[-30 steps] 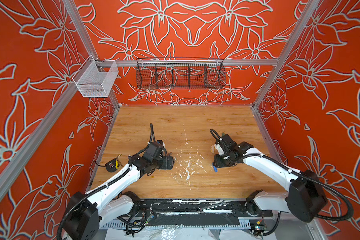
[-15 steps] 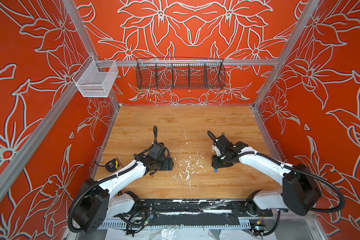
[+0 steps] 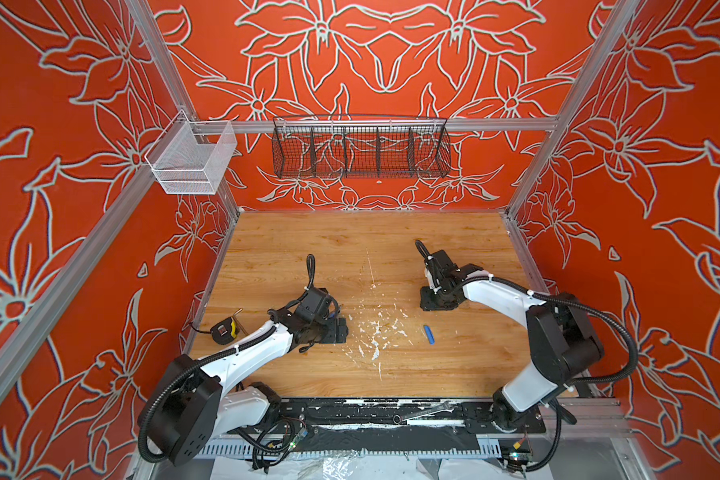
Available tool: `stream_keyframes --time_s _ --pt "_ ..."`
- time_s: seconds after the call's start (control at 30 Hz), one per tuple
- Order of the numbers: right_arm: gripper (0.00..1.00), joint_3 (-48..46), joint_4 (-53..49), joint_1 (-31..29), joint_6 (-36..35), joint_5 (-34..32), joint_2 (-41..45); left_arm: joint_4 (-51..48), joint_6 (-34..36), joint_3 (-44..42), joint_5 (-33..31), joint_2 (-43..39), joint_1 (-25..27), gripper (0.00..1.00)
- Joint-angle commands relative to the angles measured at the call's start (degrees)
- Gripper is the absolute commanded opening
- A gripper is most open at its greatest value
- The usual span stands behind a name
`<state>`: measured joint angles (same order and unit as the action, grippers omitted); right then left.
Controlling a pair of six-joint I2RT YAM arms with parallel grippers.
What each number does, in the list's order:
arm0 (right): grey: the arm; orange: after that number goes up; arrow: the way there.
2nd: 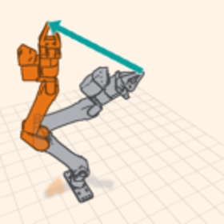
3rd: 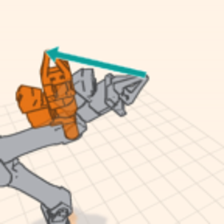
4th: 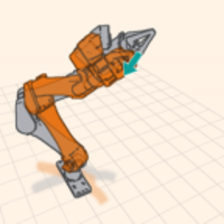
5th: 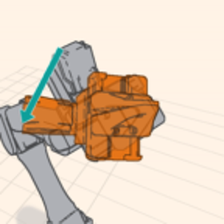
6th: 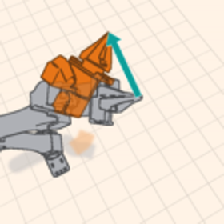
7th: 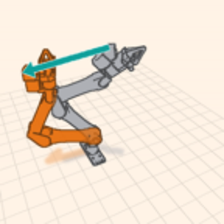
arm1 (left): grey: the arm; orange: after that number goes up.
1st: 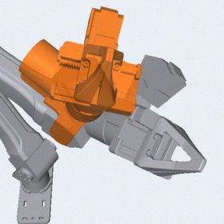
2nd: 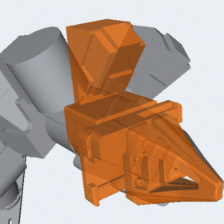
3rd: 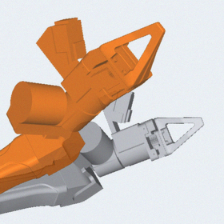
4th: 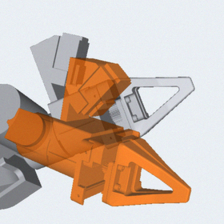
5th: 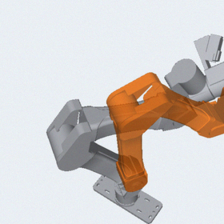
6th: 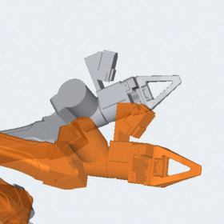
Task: Insert the pens into the pen caps
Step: 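Lower the right gripper around the beige cap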
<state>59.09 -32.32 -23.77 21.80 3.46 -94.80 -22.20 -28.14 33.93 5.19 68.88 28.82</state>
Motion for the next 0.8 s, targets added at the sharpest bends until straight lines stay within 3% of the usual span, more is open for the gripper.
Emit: stream_keyframes --time_s 0.0,0.4,0.57,0.77 --pt "0.51 2.0 1.74 1.09 -1.66 -1.43 -2.63 -0.05 -0.78 -0.71 -0.15 -1.4 -0.34 0.96" --pt "0.51 8.73 1.65 1.2 -3.87 2.57 -10.67 -0.99 -1.18 -1.41 -0.8 -4.0 -0.34 0.97" --pt "0.51 7.42 1.62 1.23 -3.3 4.84 -10.53 -0.57 -1.64 -2.71 -0.64 -5.69 -0.34 0.97" --pt "0.41 5.75 2.2 2.77 -2.99 6.67 -8.62 -0.55 -1.86 -3.17 -1.31 -6.02 -0.34 0.97"
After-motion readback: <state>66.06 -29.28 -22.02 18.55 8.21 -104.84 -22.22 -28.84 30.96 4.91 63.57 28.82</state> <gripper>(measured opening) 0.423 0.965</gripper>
